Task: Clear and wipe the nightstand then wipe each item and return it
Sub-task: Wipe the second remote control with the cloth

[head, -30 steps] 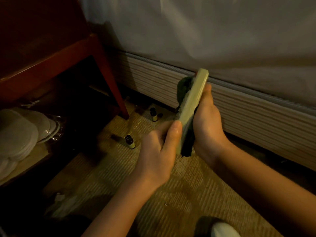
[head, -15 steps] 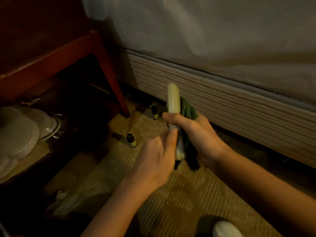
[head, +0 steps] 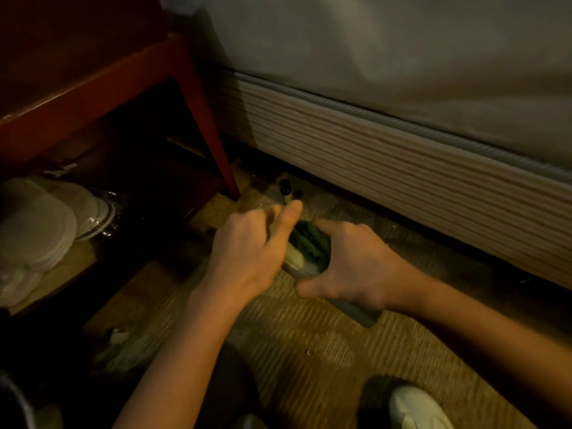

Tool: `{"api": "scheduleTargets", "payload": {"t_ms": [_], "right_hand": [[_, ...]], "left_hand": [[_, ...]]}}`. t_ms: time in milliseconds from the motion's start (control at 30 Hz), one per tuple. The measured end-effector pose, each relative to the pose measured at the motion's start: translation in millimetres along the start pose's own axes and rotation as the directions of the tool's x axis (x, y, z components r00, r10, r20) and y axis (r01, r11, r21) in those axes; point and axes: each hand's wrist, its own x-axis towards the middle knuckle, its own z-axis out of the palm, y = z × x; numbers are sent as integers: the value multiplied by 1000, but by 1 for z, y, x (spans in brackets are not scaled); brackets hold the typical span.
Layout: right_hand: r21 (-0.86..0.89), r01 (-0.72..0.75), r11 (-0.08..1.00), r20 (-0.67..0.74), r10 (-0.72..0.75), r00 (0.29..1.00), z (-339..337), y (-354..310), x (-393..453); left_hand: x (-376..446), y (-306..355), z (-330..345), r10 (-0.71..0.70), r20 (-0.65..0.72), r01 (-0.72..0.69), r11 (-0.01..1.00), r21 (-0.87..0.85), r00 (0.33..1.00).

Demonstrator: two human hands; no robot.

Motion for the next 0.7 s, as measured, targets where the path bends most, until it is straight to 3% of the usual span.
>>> {"api": "scheduleTargets", "payload": {"t_ms": [133, 333, 567, 700], "right_hand": [[10, -23, 1000, 67, 22, 998, 10, 6, -11], [221, -153, 963, 218, 104, 970, 33, 33, -29], [209, -174, 962, 189, 135, 973, 43, 42, -44], [89, -149, 985, 114, 138, 984, 47, 35, -45]], "left_hand": [[-6, 3, 2, -27, -4, 27, 999, 21, 1000], [-14, 13, 19, -16, 135, -5, 987, 159, 991], [-5, -16, 15, -55, 7, 54, 989, 140, 998], [-5, -23, 9, -61, -54, 65, 995, 72, 997]]}}
